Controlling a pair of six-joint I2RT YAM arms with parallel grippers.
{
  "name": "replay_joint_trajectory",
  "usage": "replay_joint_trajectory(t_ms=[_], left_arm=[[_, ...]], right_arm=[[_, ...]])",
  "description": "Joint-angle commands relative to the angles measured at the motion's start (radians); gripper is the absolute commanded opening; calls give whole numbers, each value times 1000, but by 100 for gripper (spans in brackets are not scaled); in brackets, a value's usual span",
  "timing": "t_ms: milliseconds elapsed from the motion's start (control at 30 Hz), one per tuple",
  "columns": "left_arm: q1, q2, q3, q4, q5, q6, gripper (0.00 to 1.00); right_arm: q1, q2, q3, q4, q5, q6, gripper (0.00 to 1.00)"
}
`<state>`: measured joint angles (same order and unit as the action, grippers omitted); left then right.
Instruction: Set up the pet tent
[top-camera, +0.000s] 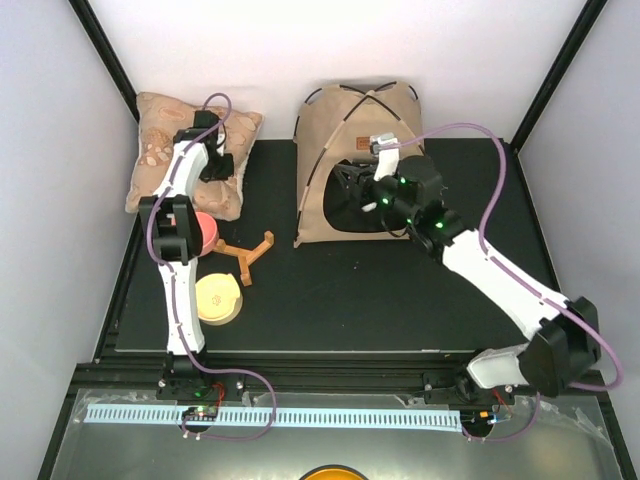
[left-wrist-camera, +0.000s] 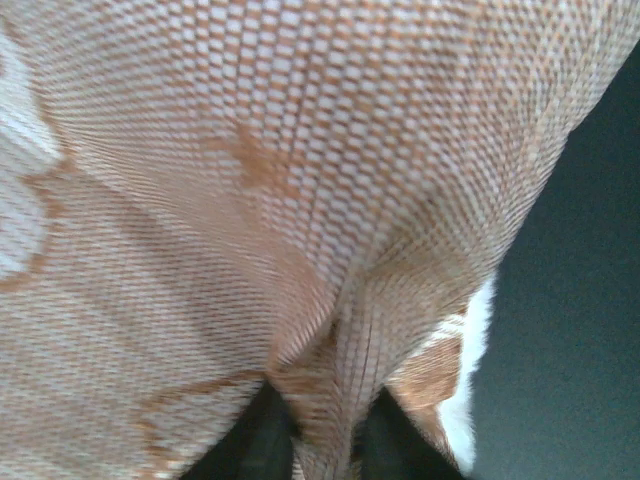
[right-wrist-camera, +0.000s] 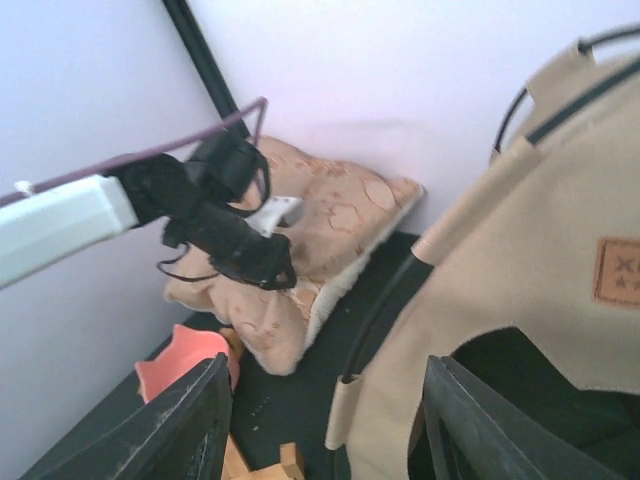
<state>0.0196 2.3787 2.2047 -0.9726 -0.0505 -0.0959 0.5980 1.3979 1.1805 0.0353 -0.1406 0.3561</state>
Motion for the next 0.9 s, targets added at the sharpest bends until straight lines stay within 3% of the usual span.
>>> replay_joint_trajectory(t_ms=[0, 167, 367, 533, 667, 867], left_arm=[[-9, -14, 128, -128, -24, 31, 2], [-47, -267, 84, -86, -257, 86, 1], [-135, -561, 56, -91, -311, 148, 1], [-281, -780, 44, -283, -235, 90, 2], [-397, -981, -84, -381, -157, 11, 2], [-412, -1349, -416, -245, 236, -144, 2]], right_arm=[[0, -115, -58, 72, -50, -42, 56], [0, -212, -119, 59, -16, -66, 56], [0, -286, -134, 4, -21, -80, 57], [0, -361, -160, -73, 3, -89, 58], [0, -439, -197, -164, 50, -94, 60], [0, -563, -270, -254, 38, -83, 60]])
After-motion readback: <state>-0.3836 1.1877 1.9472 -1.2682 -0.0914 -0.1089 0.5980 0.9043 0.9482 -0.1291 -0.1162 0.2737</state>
